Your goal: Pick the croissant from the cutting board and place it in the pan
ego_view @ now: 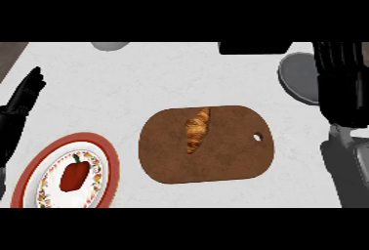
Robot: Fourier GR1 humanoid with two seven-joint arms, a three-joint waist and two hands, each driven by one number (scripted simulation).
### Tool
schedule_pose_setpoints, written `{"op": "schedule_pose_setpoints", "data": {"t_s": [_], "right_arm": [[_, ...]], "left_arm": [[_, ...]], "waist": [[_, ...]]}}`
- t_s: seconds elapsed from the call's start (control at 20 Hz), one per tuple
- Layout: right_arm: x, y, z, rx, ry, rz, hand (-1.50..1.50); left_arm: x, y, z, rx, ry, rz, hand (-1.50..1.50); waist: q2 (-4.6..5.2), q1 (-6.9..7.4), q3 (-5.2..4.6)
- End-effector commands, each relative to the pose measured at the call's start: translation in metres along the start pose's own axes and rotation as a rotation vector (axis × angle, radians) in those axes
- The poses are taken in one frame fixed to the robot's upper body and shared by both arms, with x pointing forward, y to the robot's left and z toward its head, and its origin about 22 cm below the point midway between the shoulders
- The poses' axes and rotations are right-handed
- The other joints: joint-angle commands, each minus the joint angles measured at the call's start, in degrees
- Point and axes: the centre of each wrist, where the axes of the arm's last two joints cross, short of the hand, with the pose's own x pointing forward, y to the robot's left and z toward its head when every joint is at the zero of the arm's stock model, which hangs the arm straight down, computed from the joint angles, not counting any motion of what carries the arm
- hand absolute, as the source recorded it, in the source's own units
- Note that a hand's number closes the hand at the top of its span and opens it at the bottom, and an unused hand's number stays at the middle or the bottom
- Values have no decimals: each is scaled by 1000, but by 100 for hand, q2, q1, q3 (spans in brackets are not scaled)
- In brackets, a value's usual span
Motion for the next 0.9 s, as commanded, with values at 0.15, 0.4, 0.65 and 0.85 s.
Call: {"op": "schedule_pose_setpoints", "data": {"t_s": [0.15, 0.4, 0.65, 0.85], "right_arm": [[-59, 31, 30, 294, 265, 71, 150], [-97, 37, 78, 222, 201, 431, -150], [-80, 16, 107, 123, 97, 677, -150], [-13, 5, 100, 228, 180, 748, -150]], "left_arm": [[-4, -37, -13, 81, 70, 197, 0], [-13, -67, -13, 113, 192, 338, 0], [-17, -63, -16, 139, 227, 316, 0], [-20, -78, -1, 128, 237, 331, 0]], "waist": [[238, 264, 45], [179, 52, 41], [111, -79, 36], [82, -43, 32]]}}
